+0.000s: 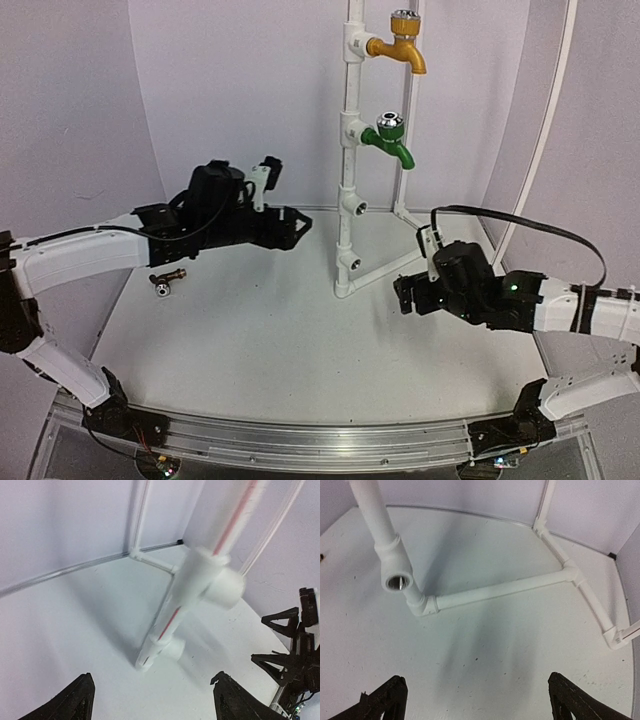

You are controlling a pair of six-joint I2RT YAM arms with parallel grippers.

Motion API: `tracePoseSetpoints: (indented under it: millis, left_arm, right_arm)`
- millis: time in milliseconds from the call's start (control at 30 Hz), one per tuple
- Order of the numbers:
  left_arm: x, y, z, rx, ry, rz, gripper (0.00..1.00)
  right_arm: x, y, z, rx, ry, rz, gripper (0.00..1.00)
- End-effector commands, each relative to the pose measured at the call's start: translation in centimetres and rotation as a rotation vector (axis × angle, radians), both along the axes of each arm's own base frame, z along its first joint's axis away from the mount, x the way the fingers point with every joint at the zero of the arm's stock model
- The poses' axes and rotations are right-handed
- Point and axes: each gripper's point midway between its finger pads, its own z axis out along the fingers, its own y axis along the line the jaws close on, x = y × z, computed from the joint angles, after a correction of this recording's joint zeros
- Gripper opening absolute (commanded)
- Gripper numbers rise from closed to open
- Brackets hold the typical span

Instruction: Install the water faucets

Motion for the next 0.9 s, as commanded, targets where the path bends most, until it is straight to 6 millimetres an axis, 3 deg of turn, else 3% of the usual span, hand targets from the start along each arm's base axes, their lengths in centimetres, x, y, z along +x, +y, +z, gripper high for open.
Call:
tracePoseSetpoints:
  millis: [0,133,233,400,500,600,867]
  left_arm:
    - [0.9,10.6,-4.1,-0.042,0.215,0.230,0.85]
    - [3.0,20.0,-9.2,0.014,0.356,0.522,0.89]
    - [5.0,26.7,-13.1,0.091,0.483,0.706,0.89]
    - [8.5,33.7,-17.4,0.315,0.546,0.898,0.89]
    - [9.9,35.9,-19.9,0.429,0.612,0.964,0.89]
    - [10.4,36.4,-22.8,0.488,0.688,0.982,0.87]
    - [9.5,36.1,-27.9,0.535,0.806,0.960,0.57]
  right_arm:
    - [-0.9,2.9,-5.7,-0.001,0.206,0.071,0.98]
    - [-1.1,4.7,-8.4,-0.038,0.294,0.132,0.98]
    - [-1.0,5.6,-8.9,-0.032,0.306,0.161,0.98]
    - [-1.2,6.2,-8.0,0.019,0.282,0.191,0.98]
    - [-1.4,5.8,-7.6,0.034,0.272,0.182,0.98]
    - [-1.7,5.1,-7.2,0.053,0.261,0.169,0.98]
    - [-2.3,4.0,-5.7,0.084,0.216,0.166,0.98]
